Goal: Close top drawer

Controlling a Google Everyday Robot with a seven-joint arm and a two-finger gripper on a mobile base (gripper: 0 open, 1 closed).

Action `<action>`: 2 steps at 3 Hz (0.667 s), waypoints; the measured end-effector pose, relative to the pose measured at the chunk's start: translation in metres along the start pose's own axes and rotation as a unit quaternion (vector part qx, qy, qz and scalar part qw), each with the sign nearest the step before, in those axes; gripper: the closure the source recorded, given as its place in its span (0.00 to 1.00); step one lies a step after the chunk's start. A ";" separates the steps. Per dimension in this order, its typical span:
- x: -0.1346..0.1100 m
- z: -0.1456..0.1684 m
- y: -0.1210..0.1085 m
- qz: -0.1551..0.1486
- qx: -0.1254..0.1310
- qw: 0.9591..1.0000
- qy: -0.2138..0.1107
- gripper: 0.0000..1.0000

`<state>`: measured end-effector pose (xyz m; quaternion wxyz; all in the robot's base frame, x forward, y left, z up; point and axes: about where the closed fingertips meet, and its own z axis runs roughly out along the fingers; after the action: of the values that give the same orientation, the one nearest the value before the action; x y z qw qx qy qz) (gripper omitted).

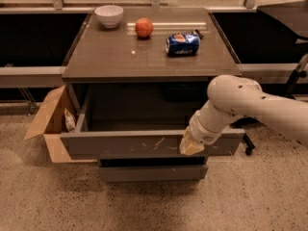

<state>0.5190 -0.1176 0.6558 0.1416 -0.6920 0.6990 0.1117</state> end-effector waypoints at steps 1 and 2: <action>0.000 0.000 0.000 0.000 0.000 1.000 0.000 0.40; 0.004 0.002 -0.016 0.006 0.005 1.000 -0.008 0.07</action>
Offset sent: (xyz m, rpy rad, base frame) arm 0.0769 -0.0144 -0.0083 0.0669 -0.0287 -0.0602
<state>0.5348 -0.1211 0.6530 0.1505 -0.6860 0.7026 0.1146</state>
